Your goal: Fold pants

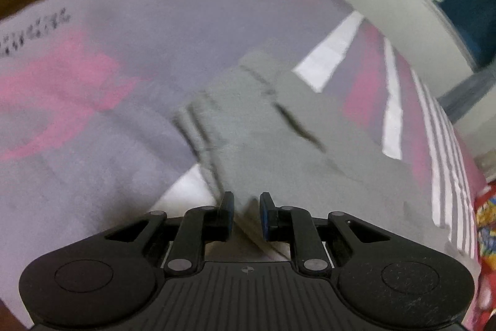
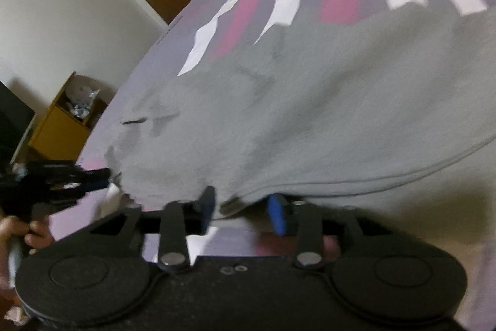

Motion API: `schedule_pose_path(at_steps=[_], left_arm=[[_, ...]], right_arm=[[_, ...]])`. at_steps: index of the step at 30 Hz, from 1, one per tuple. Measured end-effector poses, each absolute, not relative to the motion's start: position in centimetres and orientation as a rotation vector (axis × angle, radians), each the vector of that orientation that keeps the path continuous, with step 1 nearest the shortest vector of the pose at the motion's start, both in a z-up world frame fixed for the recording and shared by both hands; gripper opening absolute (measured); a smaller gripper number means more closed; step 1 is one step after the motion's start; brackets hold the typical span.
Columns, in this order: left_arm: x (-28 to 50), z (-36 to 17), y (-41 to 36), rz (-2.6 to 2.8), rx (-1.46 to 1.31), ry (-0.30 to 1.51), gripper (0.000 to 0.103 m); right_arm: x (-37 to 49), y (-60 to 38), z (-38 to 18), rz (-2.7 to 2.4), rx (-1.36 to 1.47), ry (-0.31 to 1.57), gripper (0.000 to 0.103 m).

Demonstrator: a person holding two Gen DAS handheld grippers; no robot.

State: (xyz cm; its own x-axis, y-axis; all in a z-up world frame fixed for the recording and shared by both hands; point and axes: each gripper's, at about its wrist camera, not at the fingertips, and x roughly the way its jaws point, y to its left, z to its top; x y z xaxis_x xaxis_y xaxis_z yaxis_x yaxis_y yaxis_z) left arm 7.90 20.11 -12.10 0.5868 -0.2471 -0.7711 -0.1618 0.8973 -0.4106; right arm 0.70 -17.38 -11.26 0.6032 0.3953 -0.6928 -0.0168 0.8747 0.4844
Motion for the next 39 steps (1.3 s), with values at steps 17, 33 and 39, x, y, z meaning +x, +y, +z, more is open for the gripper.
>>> schedule_pose_path(at_steps=[17,33,39], left_arm=[[7.7,-15.9,5.2,-0.29,-0.419,1.095,0.016],[8.0,-15.8,4.0,-0.272,-0.333,1.096,0.016],[8.3,-15.9,3.8,-0.272,-0.324,1.094,0.016]], right_arm=[[-3.4,-34.1,-11.0,-0.078,0.663,0.807,0.046],[-4.4,-37.0,-18.2,0.086,1.161,0.557,0.028],[-4.7,-39.1,-18.8,0.021,1.302,0.379,0.007]])
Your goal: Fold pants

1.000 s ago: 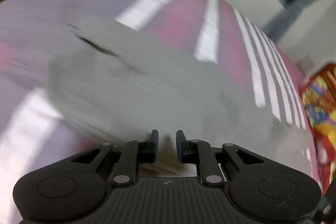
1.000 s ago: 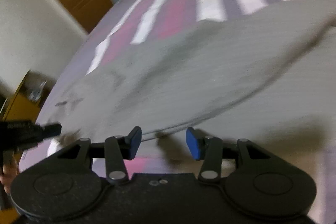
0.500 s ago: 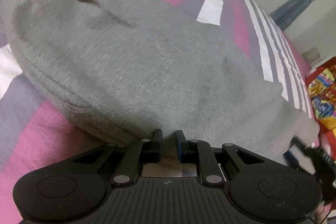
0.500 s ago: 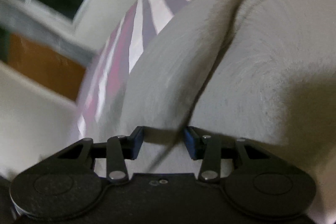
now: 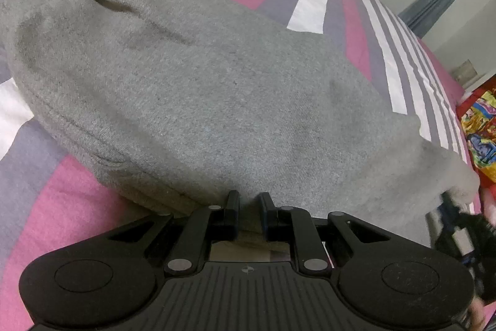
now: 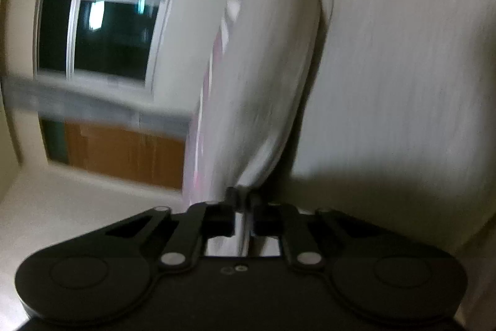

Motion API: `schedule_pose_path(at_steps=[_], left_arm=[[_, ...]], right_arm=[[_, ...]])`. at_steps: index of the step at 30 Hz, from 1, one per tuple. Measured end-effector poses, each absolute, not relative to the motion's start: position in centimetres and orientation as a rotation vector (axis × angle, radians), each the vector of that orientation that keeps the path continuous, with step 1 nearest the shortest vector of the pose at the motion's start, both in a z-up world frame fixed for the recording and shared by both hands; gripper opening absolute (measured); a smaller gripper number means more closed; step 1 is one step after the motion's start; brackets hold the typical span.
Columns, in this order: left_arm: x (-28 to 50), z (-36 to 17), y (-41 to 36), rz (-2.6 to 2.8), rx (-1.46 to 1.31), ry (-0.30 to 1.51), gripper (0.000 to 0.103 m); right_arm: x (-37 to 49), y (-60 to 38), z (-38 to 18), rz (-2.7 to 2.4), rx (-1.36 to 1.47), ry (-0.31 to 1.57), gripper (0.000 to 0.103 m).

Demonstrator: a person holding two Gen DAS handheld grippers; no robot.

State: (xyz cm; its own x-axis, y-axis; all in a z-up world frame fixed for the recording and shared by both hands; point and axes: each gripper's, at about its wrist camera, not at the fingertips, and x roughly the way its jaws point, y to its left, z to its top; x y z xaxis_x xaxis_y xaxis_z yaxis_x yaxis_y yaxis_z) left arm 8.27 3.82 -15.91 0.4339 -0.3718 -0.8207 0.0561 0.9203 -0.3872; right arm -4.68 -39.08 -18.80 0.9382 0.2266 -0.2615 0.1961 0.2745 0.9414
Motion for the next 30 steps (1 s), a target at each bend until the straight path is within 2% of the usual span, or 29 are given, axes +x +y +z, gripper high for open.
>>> schedule_pose_path(at_steps=[3,6,8,9,10,11,12,16,21,27,29,30], left_arm=[[8.4,-15.9,3.6,-0.272,-0.31,1.09,0.016],[8.2,-15.8,3.5,-0.278,-0.293,1.08,0.016],[8.1,-15.8,3.6,-0.28,-0.299,1.077,0.016],[8.1,-15.9,3.7,-0.282,-0.307,1.076,0.016],[8.0,-15.9,3.8,-0.284,-0.312,1.075,0.016],[8.0,-15.9,3.9,-0.287,-0.312,1.073,0.016],[8.0,-15.9,3.9,-0.289,-0.309,1.071,0.016],[7.8,-15.9,3.9,-0.289,-0.302,1.066,0.016],[7.8,-15.9,4.1,-0.29,-0.311,1.07,0.016],[7.9,-15.8,4.0,-0.291,-0.312,1.071,0.016],[7.9,-15.9,4.0,-0.289,-0.309,1.071,0.016],[7.9,-15.9,3.9,-0.289,-0.307,1.071,0.016]], right_arm=[[-6.0,-40.2,-16.5,0.014,1.257,0.253,0.001],[-6.3,-39.9,-13.4,0.059,1.11,0.263,0.001],[-6.8,-39.5,-12.1,0.074,1.008,0.315,0.008],[-7.1,-39.2,-11.8,0.076,0.956,0.359,0.028],[-7.6,-39.0,-11.8,0.062,0.895,0.399,0.056],[-8.1,-38.3,-11.6,0.013,0.807,0.448,0.075],[-8.2,-37.9,-11.4,-0.041,0.722,0.492,0.101],[-7.4,-37.6,-12.1,-0.034,0.675,0.58,0.098],[-4.7,-37.9,-14.5,0.033,0.991,0.616,0.101],[-4.9,-39.5,-17.9,0.067,1.315,0.468,0.099],[-4.4,-39.9,-18.8,0.098,1.357,0.478,0.082],[-4.0,-40.0,-19.0,0.093,1.341,0.492,0.06]])
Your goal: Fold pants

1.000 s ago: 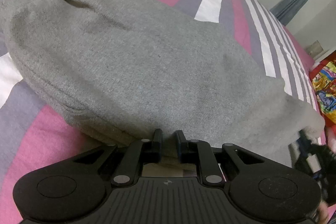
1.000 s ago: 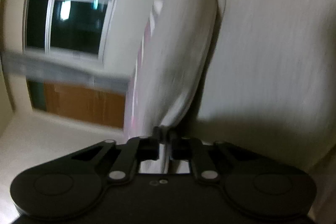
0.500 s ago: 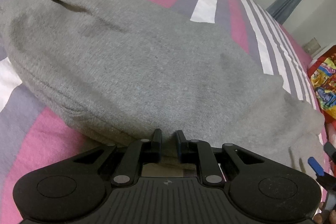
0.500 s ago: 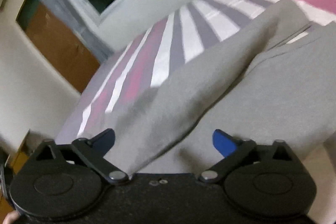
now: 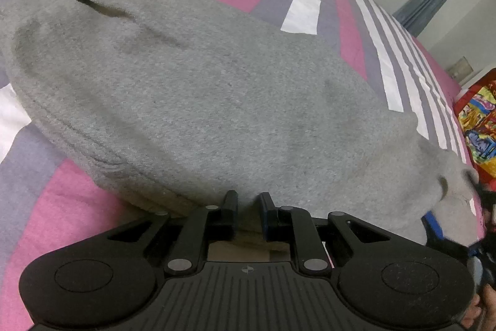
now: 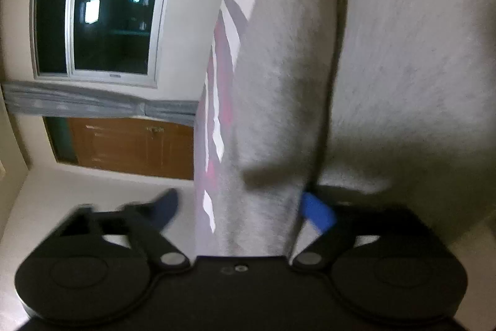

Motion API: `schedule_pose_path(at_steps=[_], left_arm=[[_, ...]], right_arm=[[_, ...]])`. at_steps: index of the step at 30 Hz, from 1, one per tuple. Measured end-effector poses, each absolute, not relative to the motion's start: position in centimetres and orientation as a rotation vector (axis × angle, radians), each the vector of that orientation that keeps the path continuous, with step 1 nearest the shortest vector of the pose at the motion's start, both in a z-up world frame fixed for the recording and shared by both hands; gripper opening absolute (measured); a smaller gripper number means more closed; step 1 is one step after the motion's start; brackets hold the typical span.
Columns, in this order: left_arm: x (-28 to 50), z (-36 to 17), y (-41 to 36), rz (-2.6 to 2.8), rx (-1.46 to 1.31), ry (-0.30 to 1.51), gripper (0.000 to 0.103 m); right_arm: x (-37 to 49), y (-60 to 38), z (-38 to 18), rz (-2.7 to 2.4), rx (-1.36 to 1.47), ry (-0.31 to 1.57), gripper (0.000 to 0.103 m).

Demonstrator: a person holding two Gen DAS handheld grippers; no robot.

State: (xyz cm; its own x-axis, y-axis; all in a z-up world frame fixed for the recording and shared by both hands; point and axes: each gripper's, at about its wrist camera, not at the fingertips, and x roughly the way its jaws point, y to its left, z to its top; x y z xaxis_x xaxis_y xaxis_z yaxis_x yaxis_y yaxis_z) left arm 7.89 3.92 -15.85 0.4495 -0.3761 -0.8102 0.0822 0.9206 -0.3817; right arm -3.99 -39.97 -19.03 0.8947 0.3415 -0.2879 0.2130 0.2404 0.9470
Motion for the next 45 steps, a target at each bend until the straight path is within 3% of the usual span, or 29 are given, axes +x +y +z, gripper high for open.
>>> schedule_pose_path(at_steps=[1,3,9,10,15,19,23,26,31,38,42,45], left_arm=[[7.9,-15.8,3.9,-0.288,-0.308,1.073,0.016],[7.9,-15.8,4.1,-0.289,-0.315,1.076,0.016],[8.1,-15.9,4.1,-0.296,-0.313,1.082,0.016],[8.1,-15.9,4.1,-0.296,-0.313,1.081,0.016],[8.1,-15.9,4.0,-0.303,-0.303,1.074,0.016],[8.0,-15.9,3.9,-0.308,-0.283,1.069,0.016],[7.8,-15.7,3.6,-0.311,-0.26,1.062,0.016],[7.6,-15.2,3.3,-0.306,-0.236,1.061,0.016],[7.2,-13.5,2.2,-0.316,-0.181,1.018,0.016],[7.2,-13.6,-0.6,-0.352,-0.174,1.035,0.016],[7.1,-14.8,-1.3,-0.328,-0.13,1.029,0.016],[7.0,-14.9,-1.1,-0.336,-0.129,1.031,0.016]], right_arm=[[-3.6,-40.1,-19.4,0.075,1.328,0.502,0.036],[-4.1,-40.8,-20.4,0.037,1.359,0.481,0.024],[-5.3,-44.2,-20.7,-0.086,1.397,0.296,0.02],[-5.4,-44.8,-20.6,-0.083,1.387,0.298,0.011],[-7.1,-43.4,-16.1,-0.023,1.139,0.309,0.008],[-10.7,-40.6,-11.5,-0.023,0.932,0.352,0.008],[-10.5,-41.0,-16.2,-0.209,0.886,0.614,0.013],[-11.0,-42.5,-18.1,-0.199,1.006,0.604,0.022],[-13.7,-44.6,-16.4,-0.217,0.955,0.559,0.05],[-14.5,-46.9,-16.1,-0.244,0.999,0.499,0.052],[-14.7,-48.6,-15.6,-0.293,1.0,0.456,0.058],[-13.8,-50.5,-15.8,-0.332,1.0,0.477,0.055]])
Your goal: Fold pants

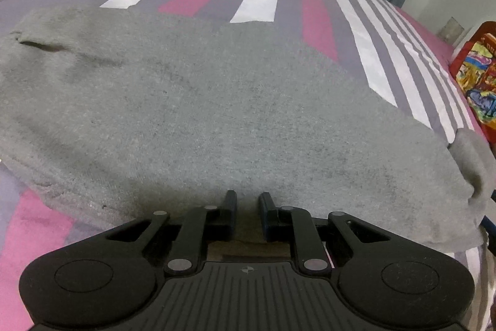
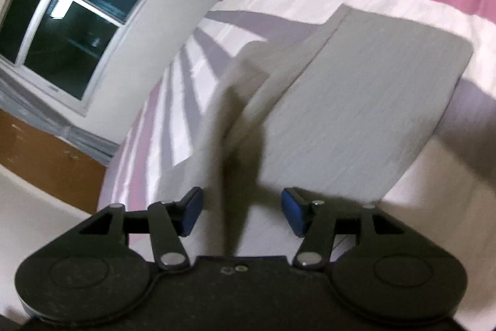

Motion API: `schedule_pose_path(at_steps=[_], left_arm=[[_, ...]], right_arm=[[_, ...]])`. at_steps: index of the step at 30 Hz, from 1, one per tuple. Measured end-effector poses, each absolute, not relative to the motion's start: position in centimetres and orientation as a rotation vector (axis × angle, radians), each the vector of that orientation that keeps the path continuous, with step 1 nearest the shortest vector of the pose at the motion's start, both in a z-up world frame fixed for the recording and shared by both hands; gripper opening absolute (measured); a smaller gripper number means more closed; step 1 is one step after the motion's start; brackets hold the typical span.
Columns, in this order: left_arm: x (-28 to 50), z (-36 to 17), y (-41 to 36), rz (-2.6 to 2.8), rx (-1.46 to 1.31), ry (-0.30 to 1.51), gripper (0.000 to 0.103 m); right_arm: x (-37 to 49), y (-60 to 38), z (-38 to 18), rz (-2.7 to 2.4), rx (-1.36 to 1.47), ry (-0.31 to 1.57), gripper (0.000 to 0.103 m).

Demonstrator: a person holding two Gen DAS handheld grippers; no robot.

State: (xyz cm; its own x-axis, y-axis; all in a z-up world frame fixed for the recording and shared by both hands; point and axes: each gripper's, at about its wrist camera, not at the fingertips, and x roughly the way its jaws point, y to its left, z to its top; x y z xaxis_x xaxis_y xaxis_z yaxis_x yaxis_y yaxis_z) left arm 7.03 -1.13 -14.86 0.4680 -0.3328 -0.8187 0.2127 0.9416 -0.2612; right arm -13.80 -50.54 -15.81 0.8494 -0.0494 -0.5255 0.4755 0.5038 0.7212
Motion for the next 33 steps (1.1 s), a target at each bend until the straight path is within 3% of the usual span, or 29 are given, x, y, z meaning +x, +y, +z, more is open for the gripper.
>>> schedule_pose_path(at_steps=[11,12,13,14,15,18,20,22,29,32,33], left_arm=[[7.2,-15.0,-1.6,-0.319,-0.129,1.029,0.016],[7.2,-15.0,-1.5,-0.319,-0.132,1.029,0.016],[7.2,-15.0,-1.5,-0.32,-0.131,1.029,0.016],[7.2,-15.0,-1.5,-0.321,-0.129,1.028,0.016],[7.2,-15.0,-1.5,-0.322,-0.127,1.028,0.016],[7.2,-14.9,-1.4,-0.323,-0.135,1.028,0.016],[7.1,-15.0,-1.3,-0.325,-0.142,1.027,0.016],[7.2,-15.0,-1.2,-0.326,-0.146,1.029,0.016],[7.2,-15.0,-1.0,-0.332,-0.159,1.029,0.016],[7.2,-15.0,-0.9,-0.337,-0.169,1.029,0.016],[7.2,-15.0,-0.9,-0.338,-0.171,1.028,0.016]], right_arm=[[-6.6,-49.8,-15.9,-0.168,1.075,0.524,0.053],[-6.1,-49.6,-15.8,-0.143,1.094,0.52,0.042],[-5.6,-49.5,-15.5,-0.12,1.099,0.512,0.019],[-5.0,-49.2,-15.0,-0.104,1.084,0.508,0.008],[-4.1,-48.9,-14.2,-0.108,1.04,0.512,0.003],[-1.1,-47.9,-12.1,-0.137,0.915,0.546,0.003],[1.3,-47.3,-11.5,-0.132,0.847,0.601,0.005],[3.2,-46.7,-11.8,-0.123,0.814,0.662,0.013],[5.8,-41.4,-10.8,0.035,0.589,0.79,0.016],[4.4,-42.5,-11.1,-0.004,0.656,0.801,0.042],[3.5,-43.3,-11.3,-0.038,0.697,0.793,0.063]])
